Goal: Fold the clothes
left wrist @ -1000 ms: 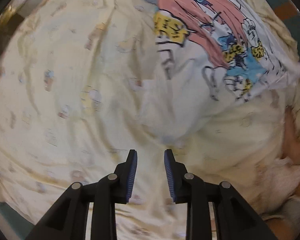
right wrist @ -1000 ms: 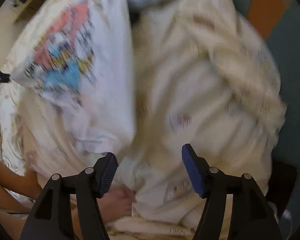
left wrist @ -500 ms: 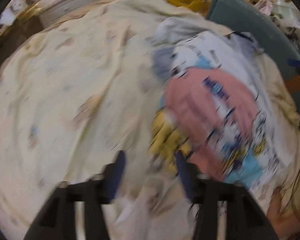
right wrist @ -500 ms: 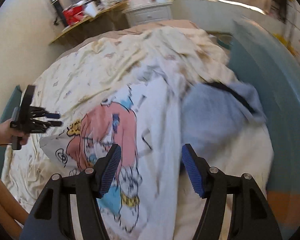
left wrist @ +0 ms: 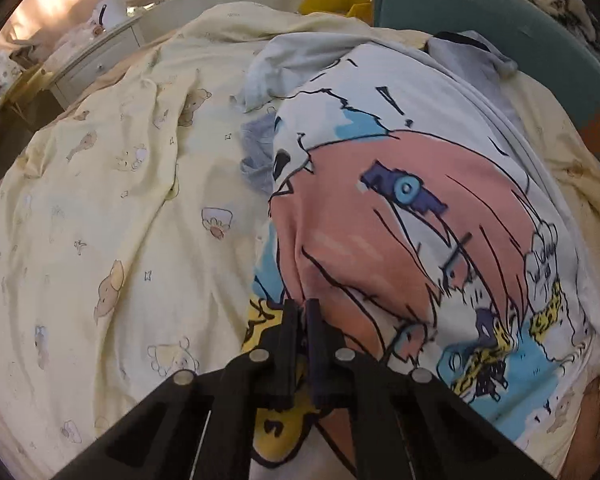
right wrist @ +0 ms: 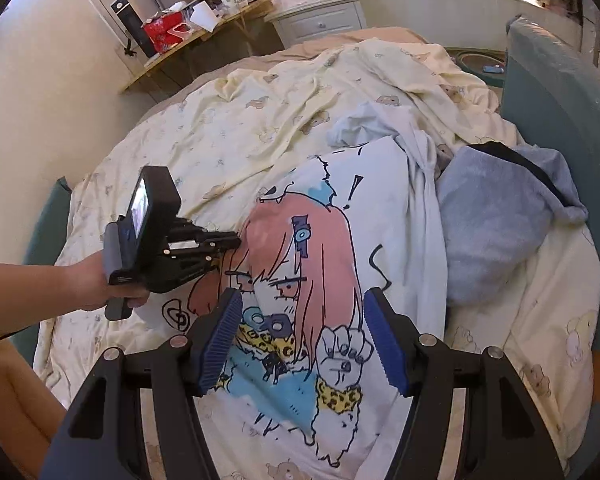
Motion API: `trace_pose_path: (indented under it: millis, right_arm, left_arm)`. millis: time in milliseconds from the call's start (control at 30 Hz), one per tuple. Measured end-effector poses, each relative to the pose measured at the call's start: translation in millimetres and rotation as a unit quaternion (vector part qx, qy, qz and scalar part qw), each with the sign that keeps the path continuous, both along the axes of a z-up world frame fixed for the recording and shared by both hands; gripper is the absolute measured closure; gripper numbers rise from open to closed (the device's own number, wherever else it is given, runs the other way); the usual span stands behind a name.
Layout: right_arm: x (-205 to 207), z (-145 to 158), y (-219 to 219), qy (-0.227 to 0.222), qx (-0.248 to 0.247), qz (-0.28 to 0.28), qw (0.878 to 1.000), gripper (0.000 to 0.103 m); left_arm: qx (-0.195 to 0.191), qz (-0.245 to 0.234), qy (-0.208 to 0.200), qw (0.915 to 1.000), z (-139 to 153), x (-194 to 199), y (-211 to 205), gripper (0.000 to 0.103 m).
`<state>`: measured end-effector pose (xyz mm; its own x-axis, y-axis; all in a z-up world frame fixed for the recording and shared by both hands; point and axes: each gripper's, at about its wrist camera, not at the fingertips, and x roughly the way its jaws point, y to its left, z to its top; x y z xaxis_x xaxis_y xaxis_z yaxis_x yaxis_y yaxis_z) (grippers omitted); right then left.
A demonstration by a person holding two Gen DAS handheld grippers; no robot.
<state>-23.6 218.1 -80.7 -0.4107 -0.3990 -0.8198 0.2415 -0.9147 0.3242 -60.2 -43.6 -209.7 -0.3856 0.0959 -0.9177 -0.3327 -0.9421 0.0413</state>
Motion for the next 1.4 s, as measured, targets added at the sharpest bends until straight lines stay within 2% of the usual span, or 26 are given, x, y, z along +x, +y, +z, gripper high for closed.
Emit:
trace_pose_path:
  millis: [67, 133, 167, 233, 300, 400, 500, 600, 667, 700, 767, 833, 900, 933, 1000, 1100, 1167, 1200, 1233, 1300, 1367, 1400]
  right_arm:
    - [3, 1, 4, 0.000, -0.002, -0.007, 1.000, 0.035]
    - [5, 3, 10, 0.000, -0.004, -0.015, 1.000, 0.035]
    - [6, 4, 13, 0.002, -0.005, -0.019, 1.000, 0.035]
    - [6, 7, 20, 0.005, -0.005, -0.027, 1.000, 0.035]
    - [4, 11, 26, 0.009, -0.002, -0.030, 1.000, 0.035]
    - [-3, 21, 36, 0.019, 0.005, -0.039, 0.999, 0.035]
    - [-12, 27, 40, 0.018, 0.001, -0.044, 0.999, 0.035]
    - [-21, 21, 27, 0.005, 0.014, -0.025, 1.000, 0.035]
    - [-25, 14, 13, 0.001, 0.031, -0.005, 1.000, 0.035]
    - [-27, 9, 5, 0.003, 0.037, 0.008, 0.999, 0.035]
    - [-32, 0, -5, 0.001, 0.042, 0.021, 0.999, 0.035]
    - [-37, -8, -11, -0.003, 0.043, 0.022, 0.999, 0.035]
    - [-39, -12, -10, -0.006, 0.035, 0.013, 0.999, 0.035]
    - [-39, -14, -9, -0.007, 0.026, 0.006, 1.000, 0.035]
    - [-38, -16, -5, -0.008, 0.009, -0.008, 1.000, 0.035]
    - [-34, -22, 0, -0.013, -0.017, -0.034, 0.999, 0.035]
    - [-31, -24, 4, -0.017, -0.038, -0.046, 0.998, 0.035]
    - [-30, -25, 6, -0.020, -0.043, -0.047, 0.998, 0.035]
    - [-28, -27, 10, -0.023, -0.040, -0.051, 0.998, 0.035]
    - [-27, -27, 17, -0.026, -0.040, -0.064, 0.997, 0.035]
    - [-27, -30, 26, -0.032, -0.062, -0.078, 0.995, 0.035]
    - [-26, -31, 29, -0.034, -0.069, -0.084, 0.994, 0.035]
  left_arm:
    - [-0.002, -0.002, 0.013, 0.9999, 6, 8, 3, 0.100]
    - [-0.024, -0.023, 0.048, 0.9983, 17, 20, 15, 0.100]
    - [-0.037, -0.057, 0.070, 0.9952, 24, 32, 29, 0.100]
    - [-0.054, -0.129, 0.103, 0.9848, 35, 58, 60, 0.100]
    - [-0.061, -0.203, 0.123, 0.9696, 42, 83, 93, 0.101]
    - [-0.062, -0.260, 0.126, 0.9552, 40, 110, 129, 0.103]
    - [-0.051, -0.300, 0.109, 0.9462, 27, 136, 161, 0.103]
    - [-0.048, -0.334, 0.097, 0.9363, 13, 159, 190, 0.103]
    - [-0.050, -0.323, 0.097, 0.9402, 10, 161, 192, 0.102]
    - [-0.051, -0.301, 0.101, 0.9469, 12, 157, 189, 0.102]
    - [-0.021, -0.255, 0.106, 0.9609, 26, 143, 166, 0.101]
    - [0.006, -0.207, 0.115, 0.9715, 40, 125, 136, 0.092]
    - [0.029, -0.143, 0.127, 0.9812, 52, 98, 100, 0.063]
    - [0.042, -0.114, 0.130, 0.9840, 55, 86, 81, 0.061]
    - [0.070, -0.058, 0.135, 0.9867, 62, 61, 43, 0.061]
    - [0.065, -0.001, 0.125, 0.9901, 53, 29, 10, 0.061]
    - [0.081, 0.039, 0.095, 0.9914, 40, 12, -10, 0.061]
    - [0.106, 0.059, 0.061, 0.9908, 28, 0, -20, 0.061]
    - [0.124, 0.069, 0.037, 0.9891, 18, -6, -26, 0.061]
    - [0.179, 0.082, -0.006, 0.9804, -3, -19, -36, 0.061]
    - [0.157, 0.092, -0.003, 0.9833, -13, -25, -35, 0.061]
    - [0.160, 0.099, -0.013, 0.9820, -20, -31, -36, 0.061]
